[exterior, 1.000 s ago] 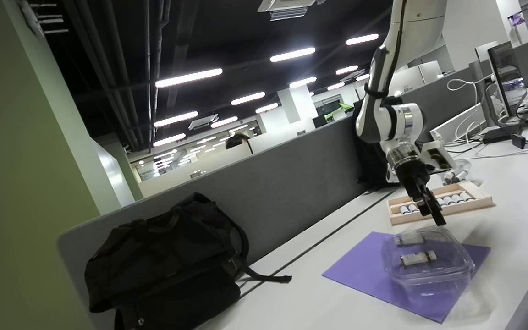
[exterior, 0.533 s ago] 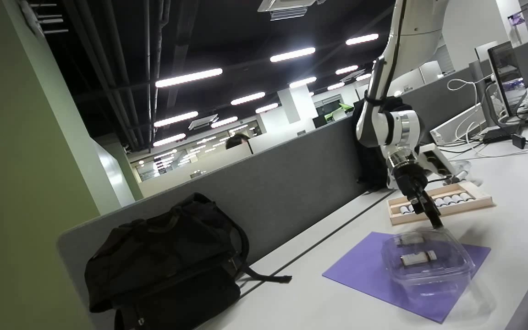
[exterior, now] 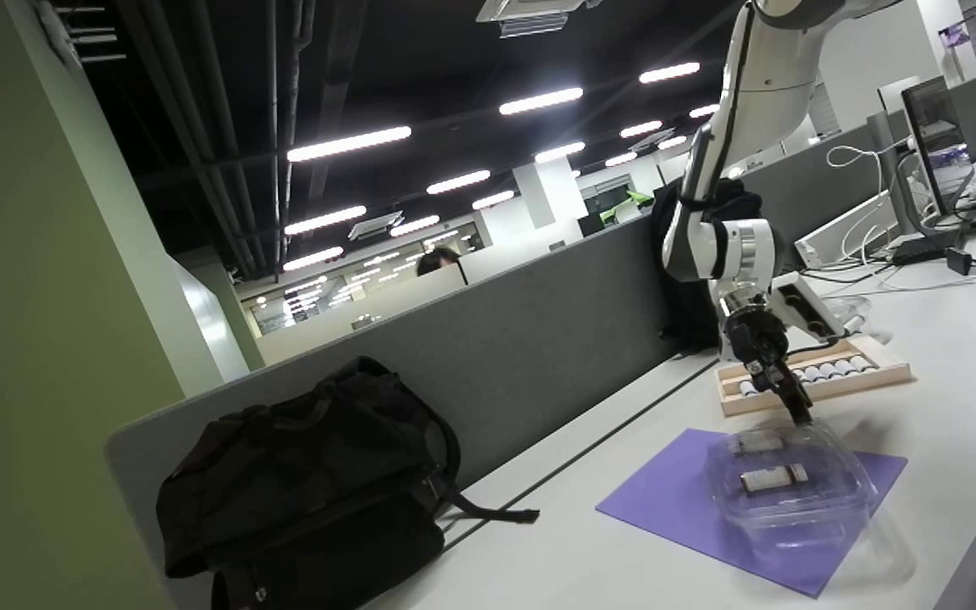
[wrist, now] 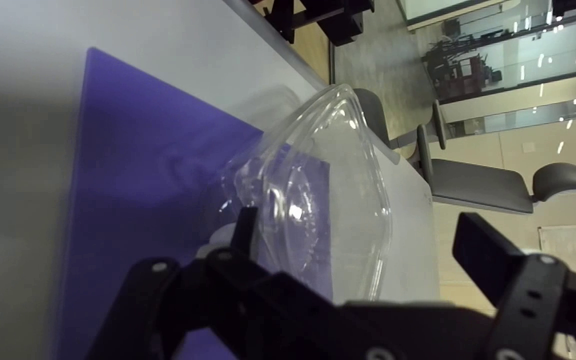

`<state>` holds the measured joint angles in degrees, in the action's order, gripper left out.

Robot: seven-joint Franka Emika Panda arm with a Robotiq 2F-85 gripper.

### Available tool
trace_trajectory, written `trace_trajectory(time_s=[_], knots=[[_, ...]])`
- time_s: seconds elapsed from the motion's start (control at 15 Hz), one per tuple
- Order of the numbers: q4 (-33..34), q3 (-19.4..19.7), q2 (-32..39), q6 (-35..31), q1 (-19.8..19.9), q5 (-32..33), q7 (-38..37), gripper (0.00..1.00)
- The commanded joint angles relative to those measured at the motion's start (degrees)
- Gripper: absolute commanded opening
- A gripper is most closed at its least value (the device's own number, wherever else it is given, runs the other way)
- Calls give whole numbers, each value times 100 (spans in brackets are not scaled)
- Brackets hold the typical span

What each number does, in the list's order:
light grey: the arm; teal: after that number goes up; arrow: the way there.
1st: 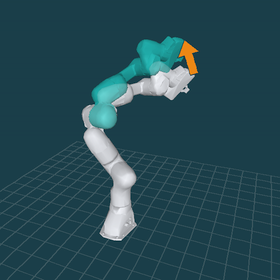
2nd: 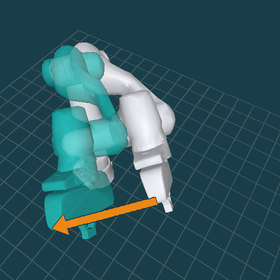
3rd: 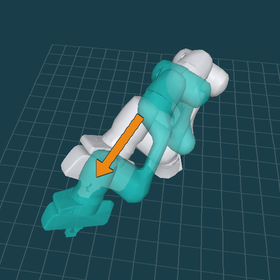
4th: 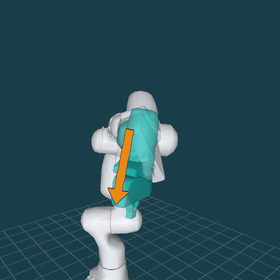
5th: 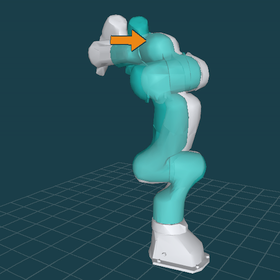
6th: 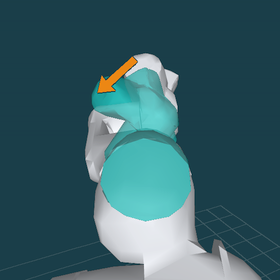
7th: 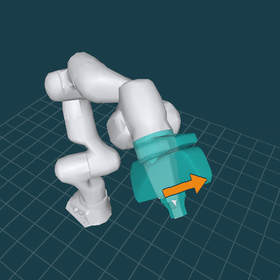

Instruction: Open the box

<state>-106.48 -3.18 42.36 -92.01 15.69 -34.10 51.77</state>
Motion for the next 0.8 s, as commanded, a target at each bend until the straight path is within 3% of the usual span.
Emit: trace_trajectory(time_s=[0.0,0.73], knots=[[470,9,251,623,102,-243,-244,100],[1293,198,914,1977,153,-1036,-600,100]])
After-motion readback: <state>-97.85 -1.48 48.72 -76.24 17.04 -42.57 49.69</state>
